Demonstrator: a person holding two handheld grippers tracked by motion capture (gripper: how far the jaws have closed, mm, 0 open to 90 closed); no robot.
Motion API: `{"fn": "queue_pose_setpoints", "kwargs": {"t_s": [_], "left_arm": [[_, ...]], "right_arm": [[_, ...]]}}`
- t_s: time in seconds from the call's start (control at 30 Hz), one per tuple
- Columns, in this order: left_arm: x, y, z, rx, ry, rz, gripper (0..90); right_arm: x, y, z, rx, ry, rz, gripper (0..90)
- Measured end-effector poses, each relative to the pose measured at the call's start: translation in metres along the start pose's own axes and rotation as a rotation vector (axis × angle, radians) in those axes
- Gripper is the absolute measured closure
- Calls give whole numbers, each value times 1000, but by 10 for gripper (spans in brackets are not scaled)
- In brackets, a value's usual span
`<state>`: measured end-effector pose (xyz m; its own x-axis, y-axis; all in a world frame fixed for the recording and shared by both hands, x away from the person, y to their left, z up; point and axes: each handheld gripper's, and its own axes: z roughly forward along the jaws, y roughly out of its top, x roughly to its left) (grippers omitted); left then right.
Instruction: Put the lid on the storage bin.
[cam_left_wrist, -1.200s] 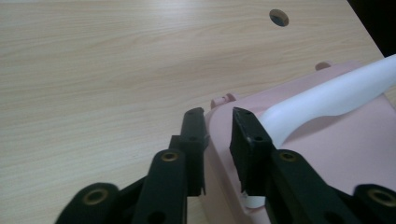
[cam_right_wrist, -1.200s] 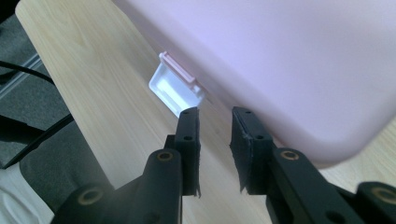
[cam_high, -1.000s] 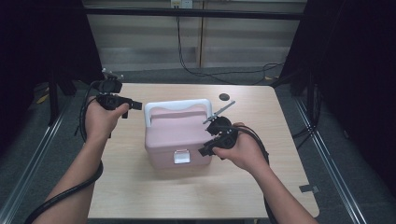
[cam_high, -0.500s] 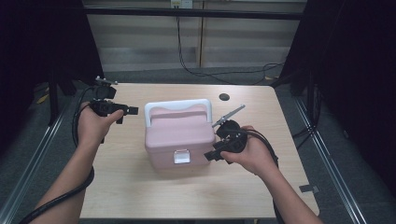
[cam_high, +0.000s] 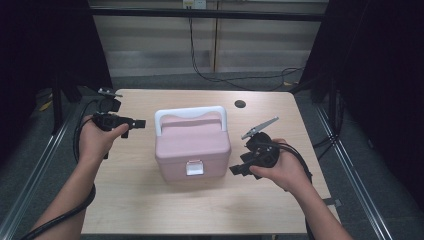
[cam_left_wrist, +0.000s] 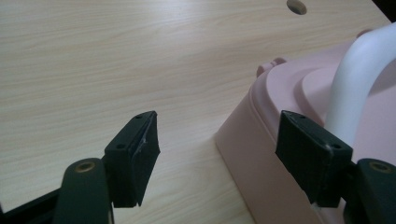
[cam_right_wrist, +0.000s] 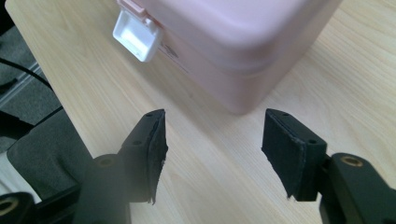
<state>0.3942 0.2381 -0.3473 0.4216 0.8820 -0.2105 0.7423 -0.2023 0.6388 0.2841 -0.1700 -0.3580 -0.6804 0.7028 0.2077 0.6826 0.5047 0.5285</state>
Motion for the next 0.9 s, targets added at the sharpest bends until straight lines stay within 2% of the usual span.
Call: {"fn": "queue_pose_setpoints", "kwargs": {"t_s": [0.23,0.67,0.9], "left_arm": [[4,-9,4,8,-11,-9,291],[13,-29,10,-3,-36,-29,271],[18,-40,12,4,-44,-16,263]], "right_arm": [[-10,-17,2,11,-10,7,372],[-19,-32,9,0,-7,15,349],[-23,-38,10,-17,-10,11,335]]}}
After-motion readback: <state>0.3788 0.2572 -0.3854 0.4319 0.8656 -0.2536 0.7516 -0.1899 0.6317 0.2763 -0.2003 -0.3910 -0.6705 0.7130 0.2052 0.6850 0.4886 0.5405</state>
